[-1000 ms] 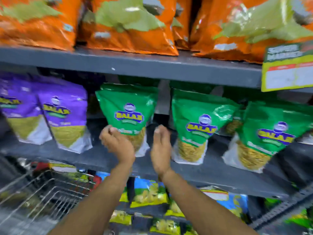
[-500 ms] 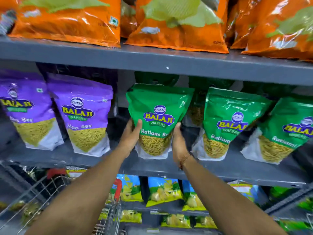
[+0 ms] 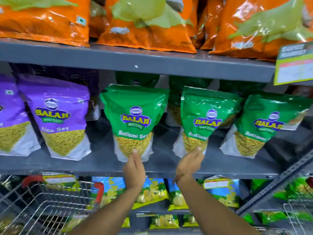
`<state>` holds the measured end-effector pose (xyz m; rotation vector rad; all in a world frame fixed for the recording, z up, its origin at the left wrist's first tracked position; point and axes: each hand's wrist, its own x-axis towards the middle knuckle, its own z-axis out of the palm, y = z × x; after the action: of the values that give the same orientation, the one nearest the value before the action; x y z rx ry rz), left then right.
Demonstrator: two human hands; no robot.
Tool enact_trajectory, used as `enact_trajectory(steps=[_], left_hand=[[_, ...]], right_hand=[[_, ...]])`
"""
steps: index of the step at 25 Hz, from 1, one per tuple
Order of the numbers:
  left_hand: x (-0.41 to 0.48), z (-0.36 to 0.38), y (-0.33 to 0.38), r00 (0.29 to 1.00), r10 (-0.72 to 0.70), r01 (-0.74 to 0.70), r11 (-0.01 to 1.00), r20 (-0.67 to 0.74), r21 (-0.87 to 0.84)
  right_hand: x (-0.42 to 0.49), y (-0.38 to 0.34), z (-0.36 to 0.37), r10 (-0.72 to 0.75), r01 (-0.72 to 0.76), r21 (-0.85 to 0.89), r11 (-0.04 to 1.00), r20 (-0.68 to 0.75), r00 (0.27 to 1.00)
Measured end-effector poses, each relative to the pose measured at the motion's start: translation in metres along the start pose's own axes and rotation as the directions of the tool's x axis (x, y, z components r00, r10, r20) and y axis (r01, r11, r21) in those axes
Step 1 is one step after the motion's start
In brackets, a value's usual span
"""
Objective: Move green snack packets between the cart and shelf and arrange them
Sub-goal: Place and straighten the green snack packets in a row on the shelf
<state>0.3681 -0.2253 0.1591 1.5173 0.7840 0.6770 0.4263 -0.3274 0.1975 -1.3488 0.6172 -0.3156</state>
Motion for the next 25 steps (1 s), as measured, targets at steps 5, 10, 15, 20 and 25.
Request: enact_trajectory(steps=[5, 10, 15, 20, 25], left_hand=[[-0.020, 0.103, 0.076, 0.893, 0.171, -0.096, 0.976, 0.415, -0.195], [0.020, 0.145, 0.106, 0.962, 0.233, -0.225, 0.972, 0.141, -0.070], [0.009, 0.149, 0.088, 0.951, 0.190, -0.155, 0.976, 0.245, -0.155], [-0.020, 0.141, 0.041, 0.930, 0.060, -0.112, 0.986, 0.362, 0.123], [-0.041, 0.153, 0.038, 0.991, 0.093, -0.084, 0.992, 0.098, -0.093]], right_hand=[[0.097, -0.083, -0.011, -0.215, 0.157, 0.237, 0.959, 0.242, 0.946], [0.143, -0.129, -0.015, -0.274, 0.276, 0.068, 0.959, 0.485, 0.830], [0.161, -0.077, -0.038, -0.145, 0.198, -0.002, 0.980, 0.671, 0.727], [0.157, -0.023, -0.051, 0.025, 0.241, -0.185, 0.953, 0.837, 0.547], [0.157, -0.027, -0.074, -0.028, 0.197, -0.152, 0.969, 0.720, 0.693]])
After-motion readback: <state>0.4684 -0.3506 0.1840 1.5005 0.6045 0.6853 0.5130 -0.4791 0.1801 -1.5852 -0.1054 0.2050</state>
